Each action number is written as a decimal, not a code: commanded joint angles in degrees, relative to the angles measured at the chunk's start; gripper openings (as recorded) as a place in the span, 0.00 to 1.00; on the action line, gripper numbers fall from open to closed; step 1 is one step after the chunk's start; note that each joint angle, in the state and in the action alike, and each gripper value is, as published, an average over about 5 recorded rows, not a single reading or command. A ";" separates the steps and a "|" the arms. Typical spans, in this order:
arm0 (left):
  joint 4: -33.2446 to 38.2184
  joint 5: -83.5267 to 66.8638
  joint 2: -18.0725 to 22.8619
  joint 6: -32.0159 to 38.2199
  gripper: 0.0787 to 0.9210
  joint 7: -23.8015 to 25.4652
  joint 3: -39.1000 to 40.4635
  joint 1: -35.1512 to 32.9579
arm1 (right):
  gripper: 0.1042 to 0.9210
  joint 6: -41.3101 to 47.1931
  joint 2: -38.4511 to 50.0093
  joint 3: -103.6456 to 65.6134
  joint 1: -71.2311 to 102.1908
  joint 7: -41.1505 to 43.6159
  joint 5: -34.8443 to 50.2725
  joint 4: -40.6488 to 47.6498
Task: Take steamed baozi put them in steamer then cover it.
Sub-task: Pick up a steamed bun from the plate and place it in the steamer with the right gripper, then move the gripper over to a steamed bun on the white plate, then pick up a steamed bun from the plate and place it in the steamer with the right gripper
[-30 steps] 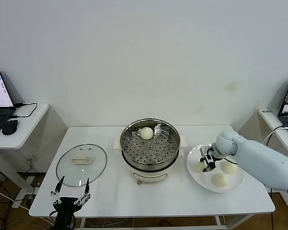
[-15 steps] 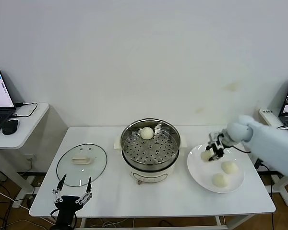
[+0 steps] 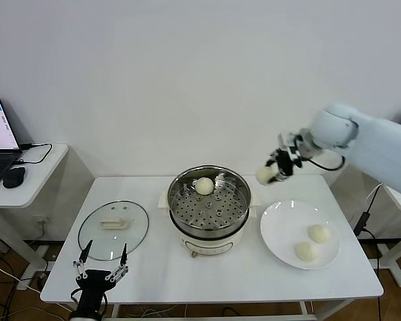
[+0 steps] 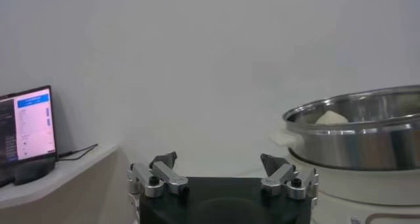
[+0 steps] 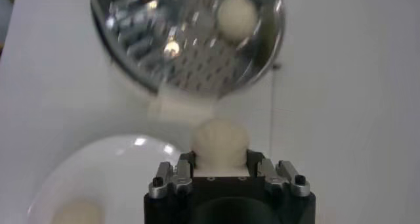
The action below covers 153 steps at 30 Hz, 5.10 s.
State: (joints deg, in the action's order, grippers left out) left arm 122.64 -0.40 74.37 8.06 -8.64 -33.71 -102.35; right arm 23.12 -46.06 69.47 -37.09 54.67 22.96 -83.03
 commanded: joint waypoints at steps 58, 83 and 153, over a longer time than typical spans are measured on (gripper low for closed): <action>0.00 -1.05 -0.70 -0.06 0.88 0.14 -0.09 1.10 | 0.88 -3.98 6.56 7.10 -6.41 12.18 -4.09 -6.90; -0.23 0.46 -0.10 -0.15 0.88 0.15 0.45 -0.07 | 0.88 -7.66 24.90 -12.45 28.55 8.01 -24.31 -7.95; -0.65 0.28 0.06 0.07 0.88 0.16 -0.08 0.38 | 0.60 -6.12 14.95 -14.17 12.36 6.11 -15.60 1.34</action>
State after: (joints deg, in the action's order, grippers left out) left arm 121.98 0.03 74.55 8.15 -8.49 -33.78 -102.03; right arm 16.85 -28.76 49.02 -6.31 59.91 0.26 -81.91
